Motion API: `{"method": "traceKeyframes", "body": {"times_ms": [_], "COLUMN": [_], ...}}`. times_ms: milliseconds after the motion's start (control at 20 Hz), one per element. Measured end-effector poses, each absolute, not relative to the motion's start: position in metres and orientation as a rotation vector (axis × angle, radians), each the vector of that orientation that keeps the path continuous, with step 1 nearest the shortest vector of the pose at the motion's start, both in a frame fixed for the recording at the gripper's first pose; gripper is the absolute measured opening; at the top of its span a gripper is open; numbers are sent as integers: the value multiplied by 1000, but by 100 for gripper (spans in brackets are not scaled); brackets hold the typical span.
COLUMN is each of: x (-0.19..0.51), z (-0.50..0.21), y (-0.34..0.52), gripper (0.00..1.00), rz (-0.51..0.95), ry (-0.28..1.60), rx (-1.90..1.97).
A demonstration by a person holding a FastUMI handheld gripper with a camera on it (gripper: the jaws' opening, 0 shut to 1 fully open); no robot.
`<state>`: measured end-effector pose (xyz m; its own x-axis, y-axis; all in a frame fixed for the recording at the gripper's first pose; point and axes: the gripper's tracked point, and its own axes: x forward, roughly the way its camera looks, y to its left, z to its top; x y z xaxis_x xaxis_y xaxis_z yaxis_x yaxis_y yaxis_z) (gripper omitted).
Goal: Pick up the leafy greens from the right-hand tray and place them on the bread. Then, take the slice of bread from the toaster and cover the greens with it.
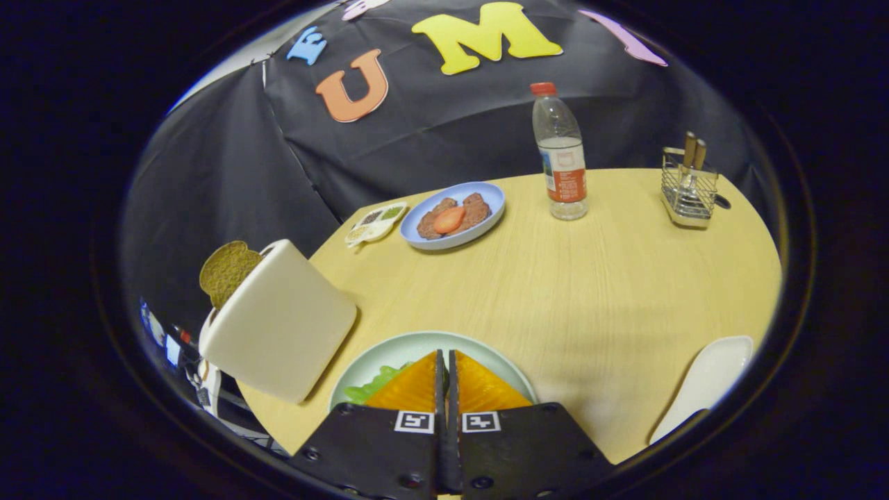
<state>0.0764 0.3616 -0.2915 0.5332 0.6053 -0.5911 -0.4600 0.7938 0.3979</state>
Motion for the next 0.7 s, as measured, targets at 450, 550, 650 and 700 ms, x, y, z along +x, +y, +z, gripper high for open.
{"method": "traceKeyframes", "body": {"times_ms": [450,550,650,700], "x": [91,86,77,71], "z": [-215,-182,-149,-132], "y": [315,301,284,276], "gripper": [87,87,87,87], "rz": [528,523,512,504], "ry": [589,533,466,434], "rx": [197,209,205,201]}}
